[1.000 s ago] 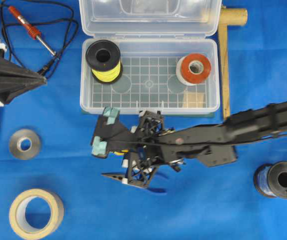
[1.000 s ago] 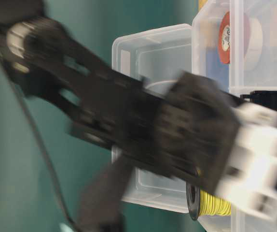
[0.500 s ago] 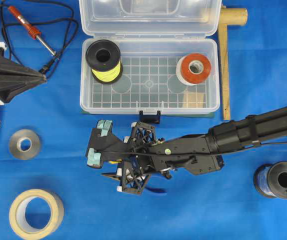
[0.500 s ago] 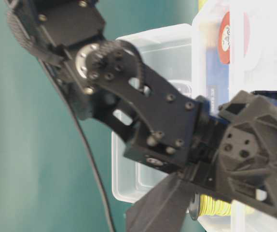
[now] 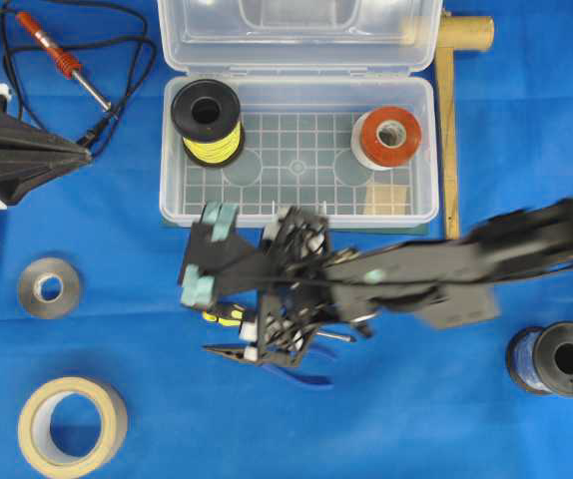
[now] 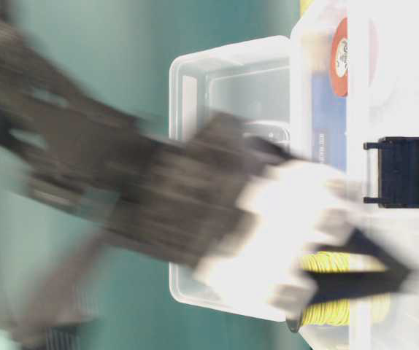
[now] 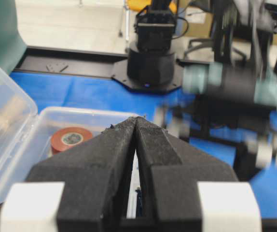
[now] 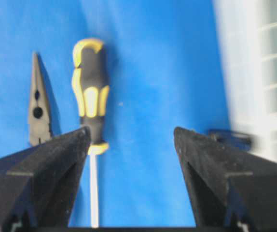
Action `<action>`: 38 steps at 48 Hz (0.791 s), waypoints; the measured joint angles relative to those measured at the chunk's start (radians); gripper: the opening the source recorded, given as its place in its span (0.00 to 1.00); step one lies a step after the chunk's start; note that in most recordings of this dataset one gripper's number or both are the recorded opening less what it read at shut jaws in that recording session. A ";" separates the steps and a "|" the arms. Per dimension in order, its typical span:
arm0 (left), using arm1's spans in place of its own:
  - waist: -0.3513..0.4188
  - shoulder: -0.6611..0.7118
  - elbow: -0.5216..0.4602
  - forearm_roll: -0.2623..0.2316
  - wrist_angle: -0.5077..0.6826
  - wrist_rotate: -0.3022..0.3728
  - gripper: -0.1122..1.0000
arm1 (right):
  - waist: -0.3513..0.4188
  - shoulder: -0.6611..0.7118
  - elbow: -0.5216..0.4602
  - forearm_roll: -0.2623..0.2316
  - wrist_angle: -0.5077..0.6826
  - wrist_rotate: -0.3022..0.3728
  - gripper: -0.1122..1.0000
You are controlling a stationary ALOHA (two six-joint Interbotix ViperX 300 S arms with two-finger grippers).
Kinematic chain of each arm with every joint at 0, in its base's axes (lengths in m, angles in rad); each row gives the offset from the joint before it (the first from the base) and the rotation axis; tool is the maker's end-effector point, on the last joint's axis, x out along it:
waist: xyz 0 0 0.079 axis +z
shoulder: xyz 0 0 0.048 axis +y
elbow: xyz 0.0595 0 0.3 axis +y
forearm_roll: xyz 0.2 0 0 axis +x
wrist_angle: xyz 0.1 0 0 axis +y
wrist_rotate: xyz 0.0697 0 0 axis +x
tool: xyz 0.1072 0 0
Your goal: Pick the screwdriver from the toolbox among several items.
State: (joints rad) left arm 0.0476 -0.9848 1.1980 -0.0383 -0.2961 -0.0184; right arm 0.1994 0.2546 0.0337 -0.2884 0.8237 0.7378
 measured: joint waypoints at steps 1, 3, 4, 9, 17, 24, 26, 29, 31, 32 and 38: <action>0.000 0.000 0.000 0.000 0.002 0.000 0.10 | 0.000 -0.021 0.008 -0.009 0.005 -0.003 0.74; 0.000 -0.003 0.000 0.000 0.002 0.000 0.10 | 0.000 -0.063 0.025 -0.029 0.008 -0.005 0.73; 0.000 -0.003 0.000 0.000 0.002 0.000 0.10 | 0.000 -0.084 0.034 -0.040 0.009 -0.005 0.73; 0.002 -0.009 0.000 0.000 0.002 0.000 0.10 | 0.006 -0.207 0.118 -0.094 0.009 -0.006 0.73; 0.002 -0.017 0.000 0.000 0.002 0.000 0.10 | 0.021 -0.423 0.311 -0.143 -0.057 0.002 0.73; 0.000 -0.020 0.000 0.002 0.002 0.000 0.10 | 0.021 -0.630 0.509 -0.166 -0.173 0.003 0.73; 0.002 -0.020 0.002 0.000 0.002 0.000 0.10 | 0.021 -0.701 0.561 -0.167 -0.204 0.005 0.73; 0.002 -0.018 0.003 0.000 0.002 0.000 0.10 | 0.021 -0.810 0.643 -0.169 -0.244 0.005 0.73; 0.002 -0.020 0.005 0.000 0.002 0.000 0.10 | 0.021 -0.873 0.692 -0.172 -0.262 0.005 0.73; 0.000 -0.018 0.005 0.000 0.000 0.000 0.10 | 0.023 -0.905 0.719 -0.173 -0.272 0.003 0.73; 0.000 -0.020 0.006 0.000 0.002 0.000 0.10 | 0.021 -1.100 0.874 -0.195 -0.307 0.005 0.73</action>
State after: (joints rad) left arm 0.0476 -1.0048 1.2042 -0.0383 -0.2945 -0.0184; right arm 0.2209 -0.8452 0.9081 -0.4832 0.5170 0.7424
